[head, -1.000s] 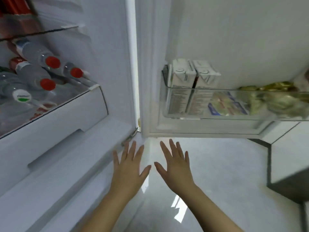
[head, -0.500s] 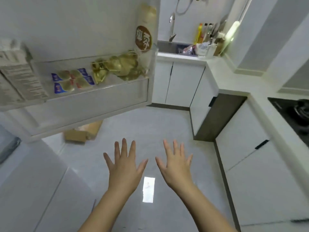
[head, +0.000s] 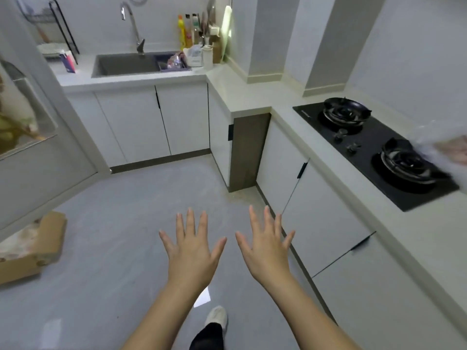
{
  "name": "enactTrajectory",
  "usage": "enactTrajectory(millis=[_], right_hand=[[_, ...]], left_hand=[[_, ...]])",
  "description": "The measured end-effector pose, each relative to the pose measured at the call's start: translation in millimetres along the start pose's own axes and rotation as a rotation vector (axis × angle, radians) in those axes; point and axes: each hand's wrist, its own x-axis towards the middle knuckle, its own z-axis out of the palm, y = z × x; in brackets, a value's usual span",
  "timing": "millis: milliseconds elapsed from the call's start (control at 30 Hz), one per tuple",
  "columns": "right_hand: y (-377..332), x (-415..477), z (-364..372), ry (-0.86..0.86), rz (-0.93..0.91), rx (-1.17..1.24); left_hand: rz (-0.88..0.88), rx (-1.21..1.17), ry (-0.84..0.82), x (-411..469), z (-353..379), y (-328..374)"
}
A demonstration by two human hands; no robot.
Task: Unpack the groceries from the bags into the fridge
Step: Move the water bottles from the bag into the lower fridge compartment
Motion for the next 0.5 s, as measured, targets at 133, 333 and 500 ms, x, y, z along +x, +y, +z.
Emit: enactTrajectory(millis=[133, 333, 500], right_hand=[[23.2, 21.7, -15.3, 0.053, 0.099, -0.021], [58.8, 62.3, -40.6, 0.154, 0.270, -0.071], [88.4, 83.6, -52.6, 0.186, 0.424, -0.067]], left_hand=[[0.125, 0.035, 0.073, 38.4, 10.3, 25.7], [0.349, 0.066, 0.162, 112.0, 20.4, 77.7], [0.513, 0.047, 0.127, 147.7, 30.0, 124.6]])
